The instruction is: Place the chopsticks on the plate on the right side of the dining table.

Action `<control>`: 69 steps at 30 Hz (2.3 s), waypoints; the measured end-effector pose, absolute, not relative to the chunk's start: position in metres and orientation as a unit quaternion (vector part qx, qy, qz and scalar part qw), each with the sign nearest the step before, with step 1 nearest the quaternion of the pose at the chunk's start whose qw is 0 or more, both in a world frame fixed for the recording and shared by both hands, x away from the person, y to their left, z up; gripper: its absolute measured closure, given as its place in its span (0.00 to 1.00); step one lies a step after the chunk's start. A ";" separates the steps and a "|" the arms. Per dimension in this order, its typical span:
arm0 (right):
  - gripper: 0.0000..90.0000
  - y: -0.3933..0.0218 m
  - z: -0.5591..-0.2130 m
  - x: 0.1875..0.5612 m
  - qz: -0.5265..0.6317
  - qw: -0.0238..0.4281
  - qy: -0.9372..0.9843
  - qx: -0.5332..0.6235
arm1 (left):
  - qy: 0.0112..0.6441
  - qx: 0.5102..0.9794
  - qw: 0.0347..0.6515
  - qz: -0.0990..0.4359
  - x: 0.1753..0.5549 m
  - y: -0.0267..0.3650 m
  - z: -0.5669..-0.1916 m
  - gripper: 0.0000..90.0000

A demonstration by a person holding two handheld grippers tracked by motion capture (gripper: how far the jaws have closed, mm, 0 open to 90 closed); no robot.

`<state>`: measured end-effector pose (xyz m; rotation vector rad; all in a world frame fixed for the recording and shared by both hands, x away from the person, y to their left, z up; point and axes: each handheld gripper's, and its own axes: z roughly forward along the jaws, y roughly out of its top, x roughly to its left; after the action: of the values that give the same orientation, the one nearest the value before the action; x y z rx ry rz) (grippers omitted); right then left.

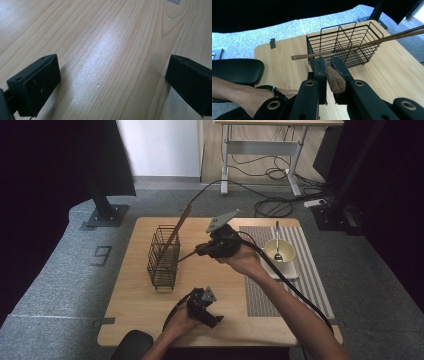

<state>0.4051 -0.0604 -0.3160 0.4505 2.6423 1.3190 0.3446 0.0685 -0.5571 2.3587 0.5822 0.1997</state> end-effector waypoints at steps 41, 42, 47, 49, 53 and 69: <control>0.92 -0.176 -0.295 0.385 0.454 0.106 0.858 0.214 | 0.225 0.910 0.339 0.077 0.343 0.067 -0.553 0.02; 0.92 -0.179 -0.296 0.384 0.454 0.105 0.858 0.215 | 0.226 0.909 0.340 0.078 0.344 0.067 -0.552 0.02; 0.92 -0.191 -0.301 0.380 0.450 0.106 0.858 0.223 | 0.228 0.904 0.350 0.087 0.346 0.076 -0.544 0.04; 0.92 -0.195 -0.302 0.378 0.449 0.106 0.858 0.226 | 0.231 0.900 0.358 0.090 0.348 0.080 -0.540 0.05; 0.92 -0.202 -0.308 0.374 0.445 0.104 0.859 0.230 | 0.233 0.896 0.365 0.094 0.350 0.087 -0.534 0.09; 0.92 -0.218 -0.348 0.356 0.427 0.068 0.871 0.235 | 0.222 0.883 0.400 0.105 0.352 0.103 -0.518 0.22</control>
<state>0.3562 -0.2182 -0.3480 0.7076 2.6227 1.2851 0.3518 0.1035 -0.5183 2.2333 0.5619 0.2665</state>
